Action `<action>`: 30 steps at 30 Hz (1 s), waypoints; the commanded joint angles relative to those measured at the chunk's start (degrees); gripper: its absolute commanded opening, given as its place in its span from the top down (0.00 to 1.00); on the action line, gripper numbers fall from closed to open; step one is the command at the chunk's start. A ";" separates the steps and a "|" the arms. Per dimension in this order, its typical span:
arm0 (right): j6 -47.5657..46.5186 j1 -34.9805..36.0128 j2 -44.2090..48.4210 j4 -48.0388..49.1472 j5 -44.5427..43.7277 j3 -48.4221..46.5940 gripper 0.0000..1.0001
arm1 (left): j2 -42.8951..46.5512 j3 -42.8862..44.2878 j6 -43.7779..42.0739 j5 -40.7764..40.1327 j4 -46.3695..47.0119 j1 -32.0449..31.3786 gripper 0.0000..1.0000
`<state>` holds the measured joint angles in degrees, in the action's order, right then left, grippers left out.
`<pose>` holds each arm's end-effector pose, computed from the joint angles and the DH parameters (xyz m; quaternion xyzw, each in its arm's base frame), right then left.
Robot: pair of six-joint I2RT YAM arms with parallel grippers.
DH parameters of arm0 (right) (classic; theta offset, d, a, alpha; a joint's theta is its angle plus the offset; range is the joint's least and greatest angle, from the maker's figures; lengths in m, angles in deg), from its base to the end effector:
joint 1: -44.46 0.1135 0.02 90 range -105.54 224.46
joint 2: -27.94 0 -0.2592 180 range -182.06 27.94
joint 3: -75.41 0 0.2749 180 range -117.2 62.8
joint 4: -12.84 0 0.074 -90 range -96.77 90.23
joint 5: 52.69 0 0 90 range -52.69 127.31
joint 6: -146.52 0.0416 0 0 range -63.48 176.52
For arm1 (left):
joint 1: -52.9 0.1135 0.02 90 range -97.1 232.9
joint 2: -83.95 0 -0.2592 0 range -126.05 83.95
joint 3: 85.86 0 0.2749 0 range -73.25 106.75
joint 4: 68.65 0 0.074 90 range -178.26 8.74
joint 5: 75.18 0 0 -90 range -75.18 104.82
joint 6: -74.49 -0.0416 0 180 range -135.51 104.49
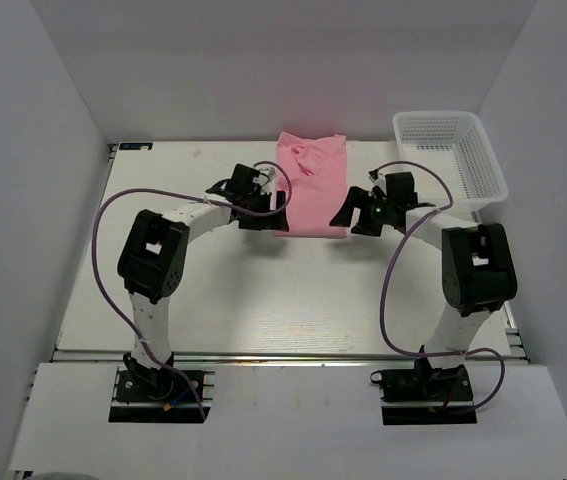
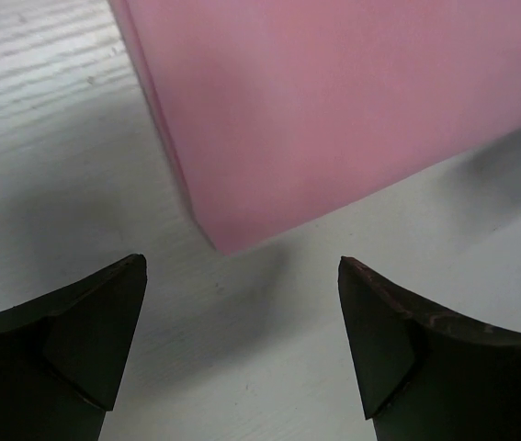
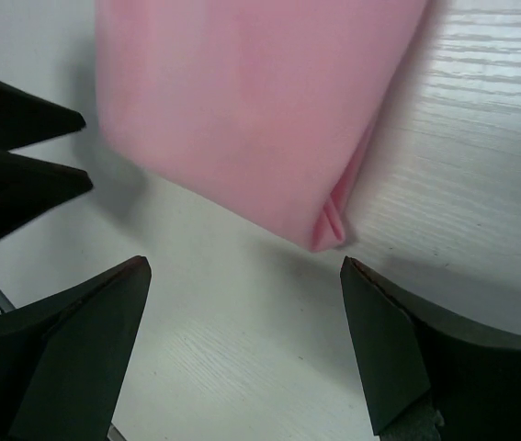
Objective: Fold and stack the t-shirts
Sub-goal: Fold the folded rectangular tshirt in 1/3 of the way, then grab one side of the 2/3 rectangular tshirt with both arms
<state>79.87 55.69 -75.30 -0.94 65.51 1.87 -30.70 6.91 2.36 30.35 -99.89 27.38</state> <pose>0.3870 0.0969 0.1535 -0.0016 0.8962 0.3275 0.2992 0.4028 -0.2046 0.1554 0.1053 0.9350 -0.2350 0.2438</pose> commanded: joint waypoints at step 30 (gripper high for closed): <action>0.64 -2.70 -6.73 4.51 7.47 0.10 1.00 | -3.49 -2.63 1.29 0.38 1.41 -1.99 1.00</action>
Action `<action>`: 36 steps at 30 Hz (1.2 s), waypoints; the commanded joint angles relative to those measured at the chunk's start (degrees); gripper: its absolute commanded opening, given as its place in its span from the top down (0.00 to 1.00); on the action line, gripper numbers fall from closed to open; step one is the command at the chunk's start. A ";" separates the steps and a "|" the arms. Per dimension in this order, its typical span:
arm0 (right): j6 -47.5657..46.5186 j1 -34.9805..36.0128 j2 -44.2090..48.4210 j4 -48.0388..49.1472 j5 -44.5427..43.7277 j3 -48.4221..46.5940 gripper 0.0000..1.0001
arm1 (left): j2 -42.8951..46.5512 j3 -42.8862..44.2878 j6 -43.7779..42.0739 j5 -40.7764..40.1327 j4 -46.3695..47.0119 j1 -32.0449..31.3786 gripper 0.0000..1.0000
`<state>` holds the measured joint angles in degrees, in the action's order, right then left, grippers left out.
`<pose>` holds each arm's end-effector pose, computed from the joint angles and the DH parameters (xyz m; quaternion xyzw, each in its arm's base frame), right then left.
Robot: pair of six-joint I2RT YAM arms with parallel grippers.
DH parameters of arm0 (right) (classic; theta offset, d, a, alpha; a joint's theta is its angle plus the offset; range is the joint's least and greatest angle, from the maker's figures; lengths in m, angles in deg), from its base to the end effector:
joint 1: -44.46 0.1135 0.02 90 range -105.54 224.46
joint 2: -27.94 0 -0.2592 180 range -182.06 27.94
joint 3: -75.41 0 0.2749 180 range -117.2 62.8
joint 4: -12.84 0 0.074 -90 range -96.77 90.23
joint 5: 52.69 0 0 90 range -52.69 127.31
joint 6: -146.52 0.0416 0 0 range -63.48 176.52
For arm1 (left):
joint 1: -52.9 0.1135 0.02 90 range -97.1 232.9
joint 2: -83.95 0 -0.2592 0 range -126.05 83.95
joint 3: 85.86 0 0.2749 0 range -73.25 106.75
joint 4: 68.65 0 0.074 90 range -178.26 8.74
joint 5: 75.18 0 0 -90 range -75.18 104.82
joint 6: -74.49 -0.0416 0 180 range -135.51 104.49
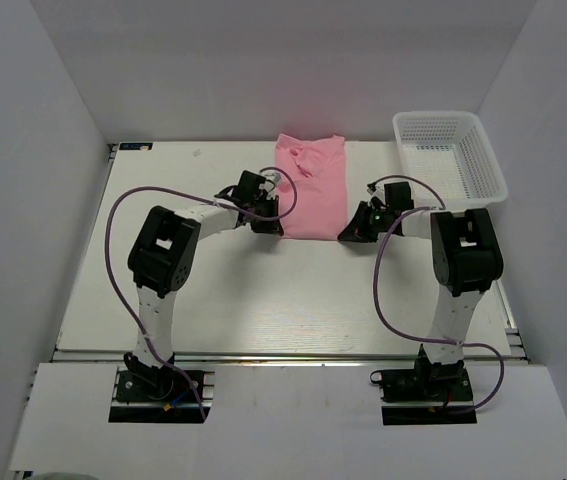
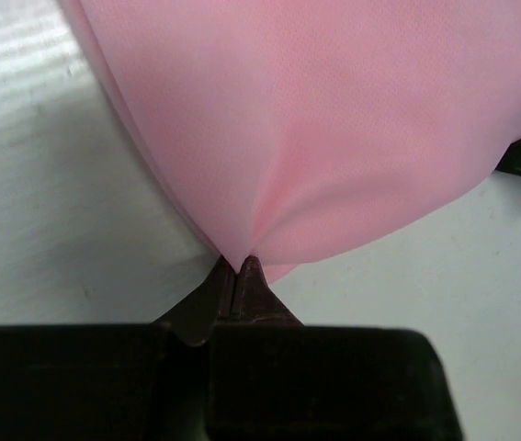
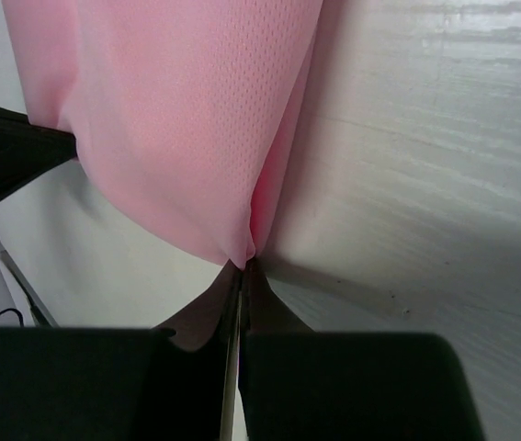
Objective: Fold and stack the t-shirts
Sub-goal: Grab one side of the 2/3 rectangular tshirt with both arms
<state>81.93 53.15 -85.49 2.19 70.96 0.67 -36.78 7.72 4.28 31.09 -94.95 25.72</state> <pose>0.4002 0.0845 0.0971 0.0310 0.9027 0.3570 0.2384 0.4082 -0.2227 0.1193 0.1049 0.9352 -0.2469 0.2312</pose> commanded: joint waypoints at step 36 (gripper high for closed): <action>-9.59 0.37 55.07 -25.96 12.40 13.26 1.00 | 50.59 -18.75 6.93 20.04 -21.90 -3.14 1.00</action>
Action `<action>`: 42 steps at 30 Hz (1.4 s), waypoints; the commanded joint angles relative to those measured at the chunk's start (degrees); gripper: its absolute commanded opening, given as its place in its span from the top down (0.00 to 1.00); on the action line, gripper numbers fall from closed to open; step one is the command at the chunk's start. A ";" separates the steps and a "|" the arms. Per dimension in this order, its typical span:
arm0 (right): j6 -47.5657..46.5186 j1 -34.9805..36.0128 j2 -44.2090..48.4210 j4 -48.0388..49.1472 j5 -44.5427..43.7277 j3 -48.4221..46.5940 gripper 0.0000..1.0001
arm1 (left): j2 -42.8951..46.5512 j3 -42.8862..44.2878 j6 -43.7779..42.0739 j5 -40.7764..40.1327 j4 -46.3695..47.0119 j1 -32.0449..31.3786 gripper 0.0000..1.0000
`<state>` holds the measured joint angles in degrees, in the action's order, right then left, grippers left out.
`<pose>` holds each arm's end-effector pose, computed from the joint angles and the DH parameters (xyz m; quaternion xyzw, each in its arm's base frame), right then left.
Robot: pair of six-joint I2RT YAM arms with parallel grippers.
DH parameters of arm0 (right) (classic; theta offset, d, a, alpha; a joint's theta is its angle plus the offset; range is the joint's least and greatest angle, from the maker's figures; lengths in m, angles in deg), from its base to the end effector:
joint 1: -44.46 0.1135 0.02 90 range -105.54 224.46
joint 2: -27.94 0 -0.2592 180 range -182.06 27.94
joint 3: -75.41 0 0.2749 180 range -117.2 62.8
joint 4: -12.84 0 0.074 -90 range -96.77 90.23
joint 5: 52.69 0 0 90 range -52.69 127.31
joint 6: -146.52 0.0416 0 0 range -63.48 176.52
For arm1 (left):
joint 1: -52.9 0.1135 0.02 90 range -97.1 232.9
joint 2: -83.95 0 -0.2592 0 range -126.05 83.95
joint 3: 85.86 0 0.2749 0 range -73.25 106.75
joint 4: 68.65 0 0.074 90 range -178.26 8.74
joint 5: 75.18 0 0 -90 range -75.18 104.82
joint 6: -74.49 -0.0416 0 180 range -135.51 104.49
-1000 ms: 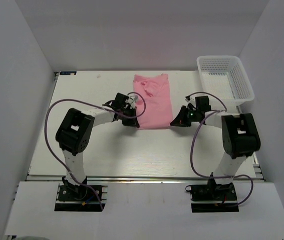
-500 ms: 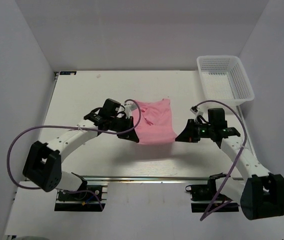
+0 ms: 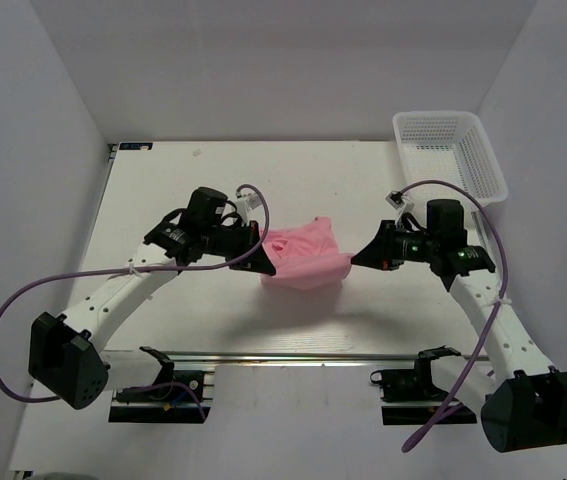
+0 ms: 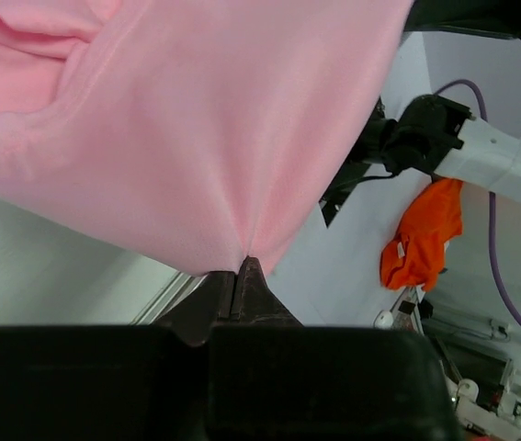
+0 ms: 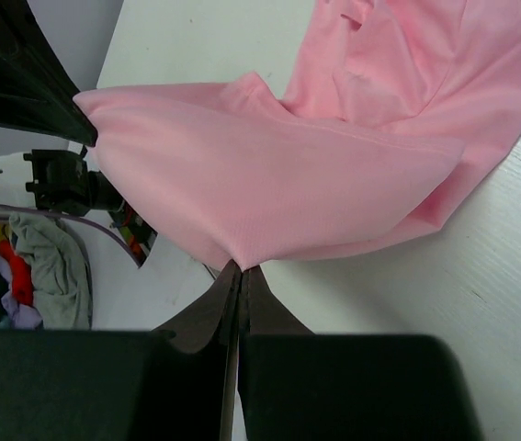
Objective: Fold and stack the t-shirts
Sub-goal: Grab one side of the 2/3 rectangular tshirt with both arms, then fold the long partially folded tshirt into a neat square
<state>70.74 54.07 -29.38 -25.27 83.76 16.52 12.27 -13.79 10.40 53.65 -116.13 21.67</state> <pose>0.2290 0.0693 0.2781 -0.1442 0.8272 0.4300 0.3317 0.2309 -0.1705 0.2835 0.1622 0.8712 -0.4367 0.1550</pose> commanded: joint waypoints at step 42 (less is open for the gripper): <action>9.95 -0.55 -41.10 13.99 0.12 -28.85 1.00 | -18.22 9.44 5.11 -12.90 10.26 13.56 1.00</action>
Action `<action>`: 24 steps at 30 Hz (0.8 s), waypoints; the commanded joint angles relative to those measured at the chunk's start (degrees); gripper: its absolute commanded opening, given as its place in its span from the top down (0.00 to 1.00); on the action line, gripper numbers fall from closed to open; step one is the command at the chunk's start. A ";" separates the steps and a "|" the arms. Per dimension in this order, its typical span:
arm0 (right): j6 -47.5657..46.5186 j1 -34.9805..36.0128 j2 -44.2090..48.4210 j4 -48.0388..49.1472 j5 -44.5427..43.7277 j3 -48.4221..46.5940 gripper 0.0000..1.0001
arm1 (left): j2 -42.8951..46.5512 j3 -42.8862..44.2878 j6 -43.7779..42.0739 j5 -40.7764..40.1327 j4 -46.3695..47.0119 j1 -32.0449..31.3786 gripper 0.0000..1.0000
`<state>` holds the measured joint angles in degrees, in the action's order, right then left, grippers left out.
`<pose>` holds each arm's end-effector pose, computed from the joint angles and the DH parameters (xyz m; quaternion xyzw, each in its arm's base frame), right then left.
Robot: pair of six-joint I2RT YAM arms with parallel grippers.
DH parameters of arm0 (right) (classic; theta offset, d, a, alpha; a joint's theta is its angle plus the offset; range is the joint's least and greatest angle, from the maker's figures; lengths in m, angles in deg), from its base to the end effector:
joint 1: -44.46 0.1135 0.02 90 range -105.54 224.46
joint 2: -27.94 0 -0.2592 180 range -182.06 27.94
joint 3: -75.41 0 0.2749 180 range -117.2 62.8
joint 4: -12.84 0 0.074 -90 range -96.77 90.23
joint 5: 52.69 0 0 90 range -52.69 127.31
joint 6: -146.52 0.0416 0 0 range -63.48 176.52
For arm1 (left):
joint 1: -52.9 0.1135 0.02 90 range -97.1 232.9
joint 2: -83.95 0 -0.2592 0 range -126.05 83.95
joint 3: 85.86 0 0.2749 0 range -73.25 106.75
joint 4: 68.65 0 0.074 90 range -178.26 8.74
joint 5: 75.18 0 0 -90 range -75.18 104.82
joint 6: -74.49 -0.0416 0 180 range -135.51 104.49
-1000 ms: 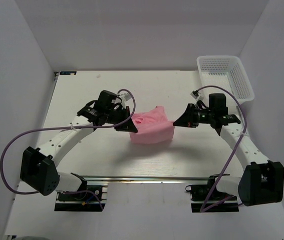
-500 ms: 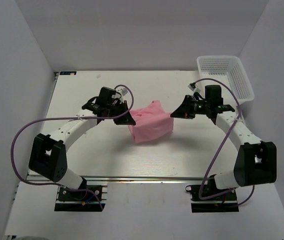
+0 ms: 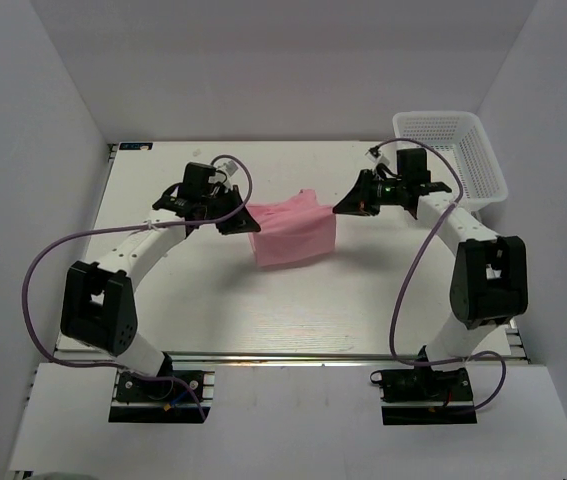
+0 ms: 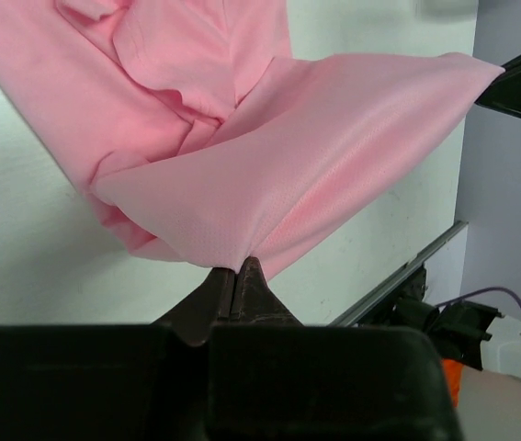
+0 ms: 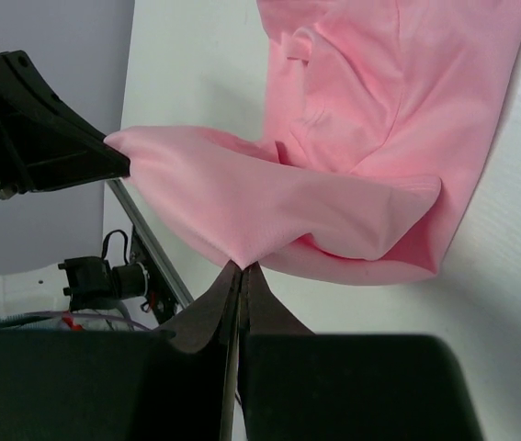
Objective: Fold and stack the t-shirts
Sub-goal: Fold the long partially folded tshirt into a neat square
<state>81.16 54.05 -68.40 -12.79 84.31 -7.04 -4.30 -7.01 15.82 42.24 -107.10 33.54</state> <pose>0.3839 0.0957 0.2400 -0.0599 0.8446 0.4598 0.2676 0.3312 -0.1367 0.2454 -0.0098 0.9105 -0.3494 0.2210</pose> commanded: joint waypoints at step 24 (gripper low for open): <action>3.53 3.15 -45.63 21.55 3.29 -52.47 0.09 | -29.79 28.25 1.47 -0.36 12.05 12.77 0.00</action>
<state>89.16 56.21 -123.54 4.13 87.28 -65.34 -37.50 20.46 20.17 41.54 -96.24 47.92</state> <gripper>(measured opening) 0.906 0.996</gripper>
